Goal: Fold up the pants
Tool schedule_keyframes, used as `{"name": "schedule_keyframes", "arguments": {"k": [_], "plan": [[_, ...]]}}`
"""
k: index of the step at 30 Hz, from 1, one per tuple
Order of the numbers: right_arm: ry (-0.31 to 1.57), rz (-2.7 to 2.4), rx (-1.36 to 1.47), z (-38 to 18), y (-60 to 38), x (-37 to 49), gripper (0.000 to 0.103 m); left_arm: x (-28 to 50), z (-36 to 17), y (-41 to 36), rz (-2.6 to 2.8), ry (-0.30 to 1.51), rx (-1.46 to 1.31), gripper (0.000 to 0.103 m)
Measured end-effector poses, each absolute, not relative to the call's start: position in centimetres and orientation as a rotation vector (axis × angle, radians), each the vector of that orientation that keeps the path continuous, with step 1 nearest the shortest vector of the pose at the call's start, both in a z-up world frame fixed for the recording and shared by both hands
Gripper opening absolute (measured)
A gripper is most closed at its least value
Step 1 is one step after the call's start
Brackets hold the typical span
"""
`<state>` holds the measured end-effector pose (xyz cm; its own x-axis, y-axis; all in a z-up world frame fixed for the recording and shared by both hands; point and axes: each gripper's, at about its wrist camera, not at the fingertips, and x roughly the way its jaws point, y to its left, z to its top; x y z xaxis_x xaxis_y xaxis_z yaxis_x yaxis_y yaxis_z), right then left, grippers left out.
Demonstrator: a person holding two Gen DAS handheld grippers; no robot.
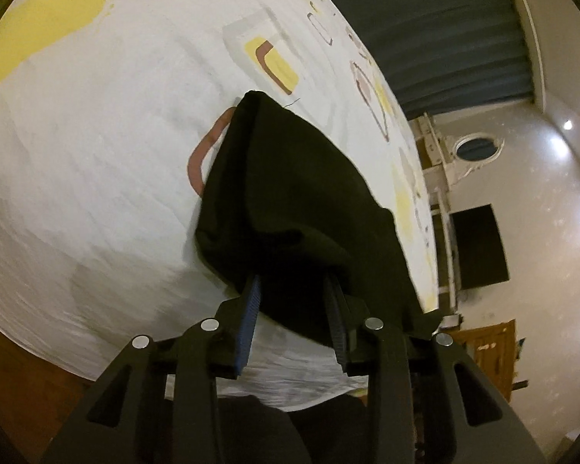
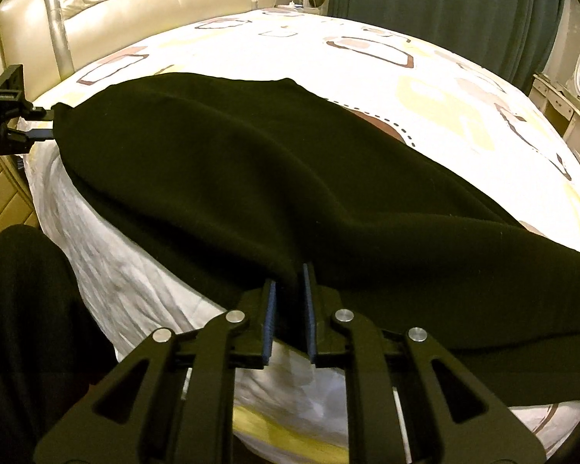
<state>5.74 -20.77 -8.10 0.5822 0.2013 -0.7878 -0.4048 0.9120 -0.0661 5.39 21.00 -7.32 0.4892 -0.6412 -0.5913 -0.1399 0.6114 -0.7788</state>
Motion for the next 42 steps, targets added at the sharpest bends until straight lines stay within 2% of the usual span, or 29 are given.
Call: {"name": "schedule_keyframes", "arguments": {"k": [2,5,14,15,16,17,25,30,32,33,34,36,40,42], "plan": [[0.882,0.358,-0.249,-8.1,-20.8,5.8,0.013,5.1,-6.9,20.8,-0.372,1.023,-0.898,0.035],[0.882,0.358,-0.243,-8.1,-20.9,5.8,0.014,5.0,-6.6,20.6,-0.384,1.003,-0.908,0.043],[0.88,0.357,-0.238,-8.1,-20.9,5.8,0.016,6.2,-7.9,20.3,-0.283,1.038,-0.863,0.043],[0.88,0.356,-0.235,-8.1,-20.9,5.8,0.016,6.5,-7.9,20.3,-0.261,1.044,-0.837,0.041],[0.88,0.356,-0.23,-8.1,-21.0,5.9,0.016,6.8,-7.9,20.2,-0.238,1.053,-0.816,0.021],[0.881,0.355,-0.224,-8.0,-21.0,5.9,0.016,7.0,-8.0,20.1,-0.215,1.065,-0.794,0.01],[0.871,0.358,-0.318,-8.0,-19.6,4.9,0.018,7.0,-8.0,20.3,-0.117,1.063,-0.687,0.007],[0.897,0.403,-0.149,-7.3,-21.5,5.5,0.021,6.9,-7.9,20.0,-0.128,1.067,-0.642,0.009],[0.909,0.432,-0.047,-6.3,-23.2,5.5,0.027,6.5,-6.6,19.2,-0.12,1.052,-0.547,0.015],[0.899,0.433,0.021,-5.5,-24.7,5.2,0.036,6.1,-5.9,18.6,-0.099,1.036,-0.482,0.019],[0.878,0.42,0.085,-4.8,-26.4,4.9,0.048,5.6,-4.9,18.0,-0.056,1.017,-0.398,0.027],[0.827,0.371,0.239,-3.2,-31.1,4.0,0.059,4.9,-3.6,17.1,-0.024,0.964,-0.313,0.039],[0.734,0.174,0.507,-2.0,-42.5,1.5,0.059,4.1,-1.3,15.3,0.021,0.865,-0.229,0.07],[0.674,-0.007,0.663,-2.4,-49.6,-0.6,0.059,4.1,-0.7,14.4,0.031,0.829,-0.209,0.072]]}}
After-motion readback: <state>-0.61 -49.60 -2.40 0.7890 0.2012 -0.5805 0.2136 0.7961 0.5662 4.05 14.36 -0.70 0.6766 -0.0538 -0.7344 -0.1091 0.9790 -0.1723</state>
